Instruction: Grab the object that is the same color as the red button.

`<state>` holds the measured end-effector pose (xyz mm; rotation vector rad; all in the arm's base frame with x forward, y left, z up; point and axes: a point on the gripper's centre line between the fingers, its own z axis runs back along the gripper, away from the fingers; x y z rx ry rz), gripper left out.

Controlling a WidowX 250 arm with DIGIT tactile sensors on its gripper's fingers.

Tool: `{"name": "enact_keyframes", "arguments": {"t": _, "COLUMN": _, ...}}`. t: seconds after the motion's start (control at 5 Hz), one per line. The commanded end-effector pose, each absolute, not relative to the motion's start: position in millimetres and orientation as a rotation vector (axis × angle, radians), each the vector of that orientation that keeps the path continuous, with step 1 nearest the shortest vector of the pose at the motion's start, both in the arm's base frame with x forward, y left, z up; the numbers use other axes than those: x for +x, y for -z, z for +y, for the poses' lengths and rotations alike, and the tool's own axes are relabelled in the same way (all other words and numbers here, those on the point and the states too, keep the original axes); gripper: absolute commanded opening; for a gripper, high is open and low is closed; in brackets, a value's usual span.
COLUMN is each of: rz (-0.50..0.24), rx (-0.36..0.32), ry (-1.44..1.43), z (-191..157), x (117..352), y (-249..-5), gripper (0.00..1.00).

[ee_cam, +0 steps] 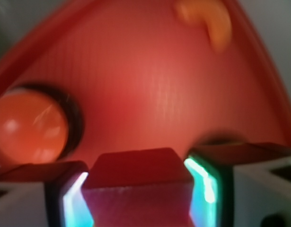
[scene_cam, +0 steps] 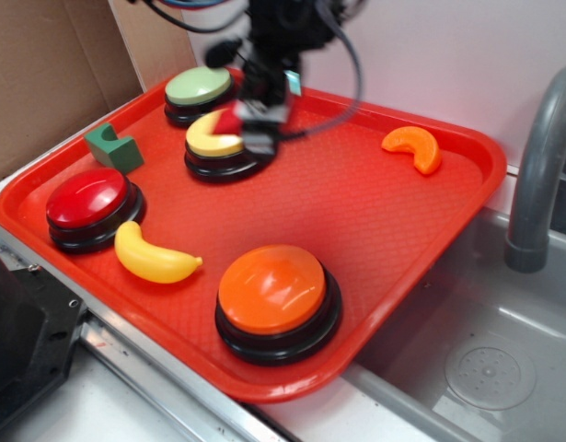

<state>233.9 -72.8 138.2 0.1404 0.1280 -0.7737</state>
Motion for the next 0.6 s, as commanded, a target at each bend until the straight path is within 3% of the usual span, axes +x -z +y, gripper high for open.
{"name": "enact_keyframes", "arguments": {"t": 0.0, "rz": 0.162, "rx": 0.184, "ry": 0.271, "z": -81.2, "x": 185.4, "y": -216.2, "gripper": 0.0}}
{"name": "enact_keyframes", "arguments": {"t": 0.4, "rz": 0.052, "rx": 0.221, "ry": 0.157, "z": -81.4, "x": 175.5, "y": -214.5, "gripper": 0.0}}
